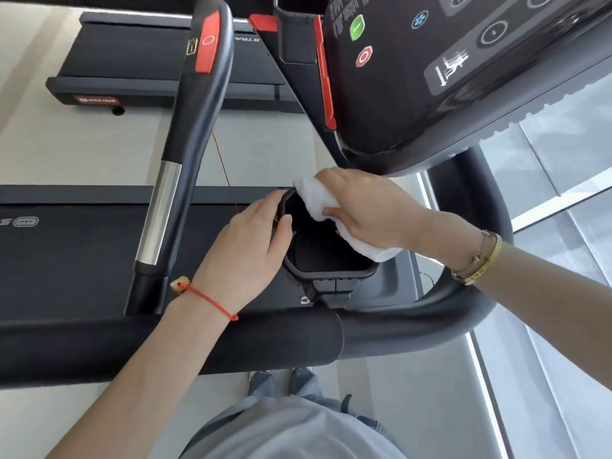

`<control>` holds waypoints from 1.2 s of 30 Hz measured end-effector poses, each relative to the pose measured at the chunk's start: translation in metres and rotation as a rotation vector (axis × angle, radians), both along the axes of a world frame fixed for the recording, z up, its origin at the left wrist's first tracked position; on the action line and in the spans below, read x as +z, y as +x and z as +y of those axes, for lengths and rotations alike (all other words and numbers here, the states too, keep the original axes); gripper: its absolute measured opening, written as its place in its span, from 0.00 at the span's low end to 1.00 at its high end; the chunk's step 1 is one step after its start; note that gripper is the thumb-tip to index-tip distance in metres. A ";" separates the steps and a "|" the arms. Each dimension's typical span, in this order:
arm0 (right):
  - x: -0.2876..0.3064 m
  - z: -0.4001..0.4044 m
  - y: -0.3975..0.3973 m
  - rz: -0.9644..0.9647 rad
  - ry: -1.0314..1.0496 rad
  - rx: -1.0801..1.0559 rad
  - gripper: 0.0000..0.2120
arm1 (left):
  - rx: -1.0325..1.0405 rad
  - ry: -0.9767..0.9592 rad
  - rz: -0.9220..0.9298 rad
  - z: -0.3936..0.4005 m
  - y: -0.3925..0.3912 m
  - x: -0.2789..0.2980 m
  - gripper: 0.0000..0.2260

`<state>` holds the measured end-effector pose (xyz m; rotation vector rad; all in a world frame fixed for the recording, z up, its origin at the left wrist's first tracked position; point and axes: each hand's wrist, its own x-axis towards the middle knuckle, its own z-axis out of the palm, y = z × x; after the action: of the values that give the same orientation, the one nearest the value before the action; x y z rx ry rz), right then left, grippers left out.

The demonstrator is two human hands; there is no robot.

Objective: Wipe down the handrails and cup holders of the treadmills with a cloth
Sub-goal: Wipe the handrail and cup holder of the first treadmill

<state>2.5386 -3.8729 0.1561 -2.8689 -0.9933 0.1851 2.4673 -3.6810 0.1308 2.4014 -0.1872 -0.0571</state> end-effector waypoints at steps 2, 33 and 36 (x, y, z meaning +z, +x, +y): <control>0.000 0.010 0.005 -0.043 -0.056 0.055 0.17 | 0.001 0.000 0.012 0.000 0.000 0.000 0.18; 0.000 0.010 0.005 -0.087 -0.115 0.055 0.17 | 0.006 -0.048 -0.003 0.001 0.000 -0.001 0.16; -0.002 0.007 0.002 -0.101 -0.067 0.037 0.17 | 0.018 -0.052 0.005 0.001 0.000 -0.002 0.18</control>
<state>2.5404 -3.8659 0.1538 -2.9480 -1.0788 0.0792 2.4671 -3.6796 0.1293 2.3505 -0.1630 -0.0487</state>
